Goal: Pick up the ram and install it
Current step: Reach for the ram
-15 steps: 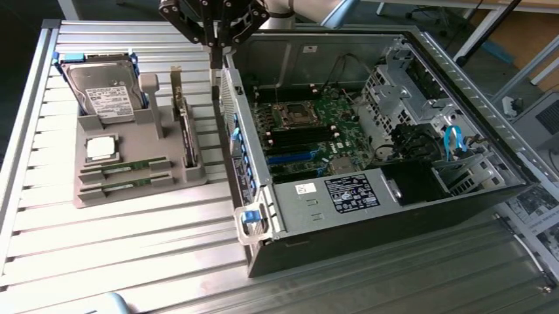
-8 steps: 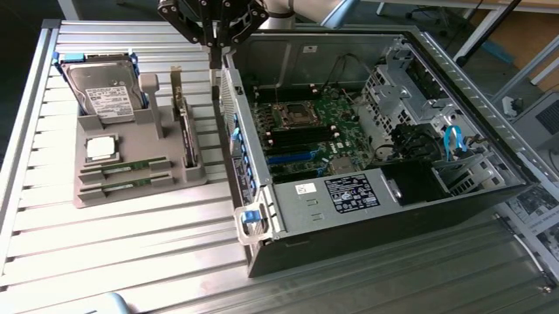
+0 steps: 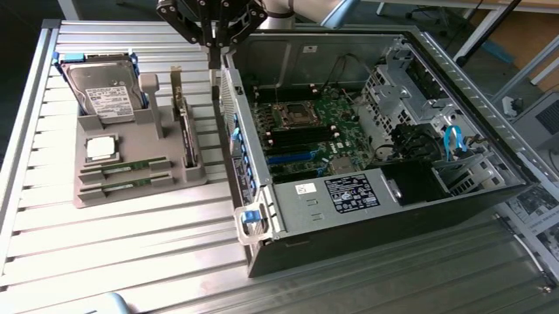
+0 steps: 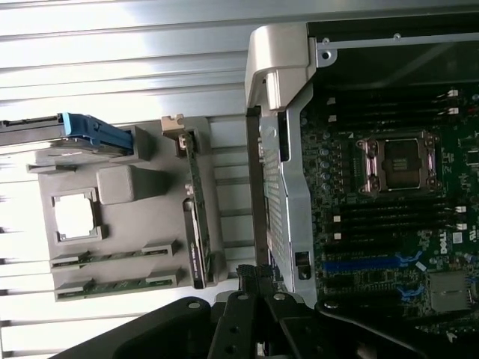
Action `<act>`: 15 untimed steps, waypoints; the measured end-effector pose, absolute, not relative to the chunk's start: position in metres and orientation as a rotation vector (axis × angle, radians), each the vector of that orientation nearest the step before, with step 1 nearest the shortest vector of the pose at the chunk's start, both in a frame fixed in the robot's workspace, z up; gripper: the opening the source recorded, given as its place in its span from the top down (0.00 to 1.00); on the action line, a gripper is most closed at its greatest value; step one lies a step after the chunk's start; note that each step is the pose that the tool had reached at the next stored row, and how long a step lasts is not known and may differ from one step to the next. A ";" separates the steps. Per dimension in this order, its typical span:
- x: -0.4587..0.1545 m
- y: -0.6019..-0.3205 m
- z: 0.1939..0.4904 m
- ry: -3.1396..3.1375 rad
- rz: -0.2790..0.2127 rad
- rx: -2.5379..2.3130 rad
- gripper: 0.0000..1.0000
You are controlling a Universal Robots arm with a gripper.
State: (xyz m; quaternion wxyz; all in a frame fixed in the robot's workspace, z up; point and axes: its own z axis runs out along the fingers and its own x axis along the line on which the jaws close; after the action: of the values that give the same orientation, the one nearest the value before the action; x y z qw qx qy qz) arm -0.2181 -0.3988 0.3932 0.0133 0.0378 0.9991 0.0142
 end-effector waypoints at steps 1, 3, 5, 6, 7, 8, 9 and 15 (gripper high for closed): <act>-0.218 -0.399 0.393 3.112 0.044 0.118 0.89; -0.219 -0.399 0.393 3.112 0.044 0.118 0.89; -0.220 -0.399 0.393 3.112 0.043 0.118 0.89; -0.220 -0.399 0.393 3.112 0.043 0.118 0.89; -0.220 -0.399 0.393 3.112 0.043 0.118 0.89; -0.221 -0.399 0.393 3.112 0.043 0.118 0.89; -0.221 -0.399 0.393 3.112 0.043 0.118 0.89; -0.224 -0.399 0.393 3.112 0.042 0.118 0.89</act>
State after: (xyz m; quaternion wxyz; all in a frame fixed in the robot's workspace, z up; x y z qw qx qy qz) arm -0.2237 -0.3988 0.3932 0.0134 0.0378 0.9991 0.0135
